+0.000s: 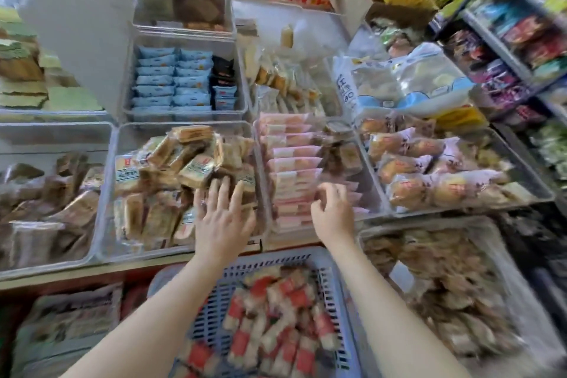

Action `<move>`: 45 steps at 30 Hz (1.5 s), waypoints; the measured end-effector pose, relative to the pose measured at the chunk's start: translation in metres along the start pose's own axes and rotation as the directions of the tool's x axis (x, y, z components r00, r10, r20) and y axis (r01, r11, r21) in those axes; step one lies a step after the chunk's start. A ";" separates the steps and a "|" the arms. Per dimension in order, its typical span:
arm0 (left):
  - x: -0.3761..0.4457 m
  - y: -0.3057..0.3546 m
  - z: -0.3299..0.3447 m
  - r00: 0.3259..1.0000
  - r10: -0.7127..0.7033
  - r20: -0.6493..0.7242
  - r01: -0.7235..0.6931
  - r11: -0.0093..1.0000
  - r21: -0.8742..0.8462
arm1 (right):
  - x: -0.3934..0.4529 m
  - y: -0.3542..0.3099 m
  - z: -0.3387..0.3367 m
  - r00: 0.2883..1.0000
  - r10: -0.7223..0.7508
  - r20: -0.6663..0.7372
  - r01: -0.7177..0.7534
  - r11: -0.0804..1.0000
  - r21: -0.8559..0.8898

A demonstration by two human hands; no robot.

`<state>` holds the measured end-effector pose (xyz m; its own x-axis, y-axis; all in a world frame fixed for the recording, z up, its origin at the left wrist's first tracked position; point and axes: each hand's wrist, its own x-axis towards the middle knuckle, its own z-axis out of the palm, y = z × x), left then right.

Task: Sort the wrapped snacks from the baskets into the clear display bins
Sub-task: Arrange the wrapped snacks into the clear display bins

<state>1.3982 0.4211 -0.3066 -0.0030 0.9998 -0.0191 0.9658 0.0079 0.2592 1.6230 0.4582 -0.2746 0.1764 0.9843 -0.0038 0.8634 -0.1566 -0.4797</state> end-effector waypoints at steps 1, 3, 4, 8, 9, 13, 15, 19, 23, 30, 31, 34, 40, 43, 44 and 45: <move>0.001 0.004 0.005 1.000 -0.029 0.008 0.029 0.999 0.023 | 0.014 0.012 -0.005 0.999 0.034 -0.001 -0.034 0.999 -0.012; 0.004 0.005 0.012 0.998 -0.067 0.008 0.067 0.997 0.043 | 0.043 0.031 -0.011 0.997 0.071 -0.026 -0.072 0.997 -0.034; 0.004 0.006 0.014 0.997 -0.076 -0.002 0.076 0.996 0.054 | 0.055 0.037 -0.012 0.996 0.073 -0.048 -0.076 0.996 -0.047; 0.005 0.009 0.018 0.994 -0.099 -0.036 0.103 0.988 0.115 | 0.098 0.047 -0.010 0.992 0.102 -0.076 -0.110 0.988 -0.111; 0.006 0.009 0.019 0.994 -0.105 -0.032 0.108 0.986 0.130 | 0.106 0.048 -0.007 0.990 0.116 -0.078 -0.125 0.985 -0.123; 0.009 0.009 0.020 0.993 -0.112 -0.032 0.115 0.977 0.177 | 0.129 0.050 0.007 0.981 0.173 -0.089 -0.184 0.973 -0.139; 0.009 0.010 0.020 0.993 -0.111 -0.033 0.116 0.975 0.192 | 0.132 0.047 0.010 0.965 0.245 -0.097 -0.253 0.965 -0.075; 0.009 0.010 0.020 0.993 -0.115 -0.035 0.119 0.972 0.202 | 0.117 0.042 0.016 0.941 0.330 -0.072 -0.328 0.944 0.043; 0.008 0.011 0.019 0.992 -0.121 -0.027 0.124 0.973 0.196 | 0.093 0.020 0.004 0.871 0.475 0.126 -0.479 0.763 0.434; 0.009 0.012 0.017 0.992 -0.123 -0.007 0.122 0.973 0.197 | 0.028 0.004 -0.011 0.740 0.388 0.550 -0.494 -0.240 0.835; 0.008 0.011 0.017 0.993 -0.118 -0.008 0.117 0.974 0.194 | 0.019 0.005 -0.014 0.754 0.324 0.572 -0.484 -0.314 0.817; 0.009 0.010 0.016 0.994 -0.111 0.004 0.109 0.979 0.174 | -0.005 -0.001 -0.021 0.812 0.153 0.564 -0.509 -0.289 0.811; -0.022 0.005 -0.013 0.988 -0.117 -0.105 0.084 0.956 -0.279 | -0.051 -0.038 -0.023 0.853 -0.059 0.518 -0.518 0.020 0.855; -0.061 -0.005 -0.062 0.965 -0.232 0.122 0.238 0.580 -0.779 | -0.074 -0.072 -0.009 0.884 -0.004 0.467 -0.441 0.325 0.837; -0.072 -0.013 -0.072 0.934 -0.235 0.268 0.346 0.412 -0.843 | -0.082 -0.086 -0.001 0.880 -0.016 0.474 -0.426 0.413 0.805; -0.081 -0.027 -0.077 0.905 -0.238 0.354 0.414 0.289 -0.863 | -0.091 -0.102 0.009 0.867 -0.061 0.495 -0.406 0.492 0.770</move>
<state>1.3526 0.3413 -0.2371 -0.1406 0.8963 -0.4205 0.0543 0.4310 0.9007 1.5152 0.3855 -0.2330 -0.1334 0.9029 -0.4087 -0.0107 -0.4137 -0.9104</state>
